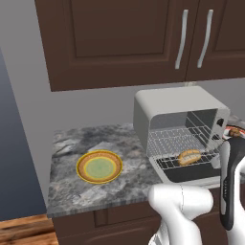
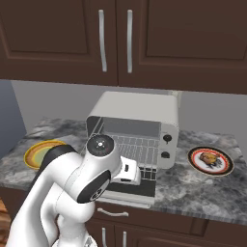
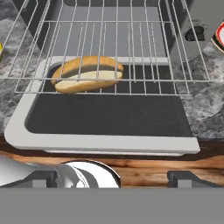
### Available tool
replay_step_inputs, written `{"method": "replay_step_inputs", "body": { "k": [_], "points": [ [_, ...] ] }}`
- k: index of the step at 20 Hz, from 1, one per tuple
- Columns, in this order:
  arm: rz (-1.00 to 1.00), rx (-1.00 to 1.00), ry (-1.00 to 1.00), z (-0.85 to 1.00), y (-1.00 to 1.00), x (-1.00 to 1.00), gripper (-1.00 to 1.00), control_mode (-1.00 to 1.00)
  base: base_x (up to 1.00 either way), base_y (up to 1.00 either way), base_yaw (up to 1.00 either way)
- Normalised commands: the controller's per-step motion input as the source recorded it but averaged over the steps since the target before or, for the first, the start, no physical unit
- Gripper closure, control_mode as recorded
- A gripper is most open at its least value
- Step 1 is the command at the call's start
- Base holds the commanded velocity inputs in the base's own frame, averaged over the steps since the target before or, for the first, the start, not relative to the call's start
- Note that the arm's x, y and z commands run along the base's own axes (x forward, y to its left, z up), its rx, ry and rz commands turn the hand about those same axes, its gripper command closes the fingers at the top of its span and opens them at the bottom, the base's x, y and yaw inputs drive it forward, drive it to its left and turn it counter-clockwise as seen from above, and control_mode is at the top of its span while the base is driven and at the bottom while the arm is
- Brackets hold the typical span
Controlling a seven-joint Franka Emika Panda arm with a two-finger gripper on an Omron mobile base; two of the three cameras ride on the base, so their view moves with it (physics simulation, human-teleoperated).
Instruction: Open the toaster oven door. Place the hotdog bun on the bottom rack in the toaster oven and place the chicken drumstick on the top rack.
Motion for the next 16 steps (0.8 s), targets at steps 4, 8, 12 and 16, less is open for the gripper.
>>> {"method": "replay_step_inputs", "body": {
  "k": [4,8,12,16],
  "points": [
    [0.0,0.0,0.0,0.0,0.0,0.0,-1.0,1.0,0.0,0.0,0.0],
    [0.0,0.0,0.0,0.0,0.0,0.0,-1.0,1.0,-0.09,0.0,0.0],
    [0.0,0.0,0.0,0.0,0.0,0.0,-1.0,1.0,-0.43,-0.14,-0.06],
    [0.0,0.0,0.0,0.0,0.0,0.0,-1.0,1.0,-0.31,-0.48,0.0]
  ]
}}
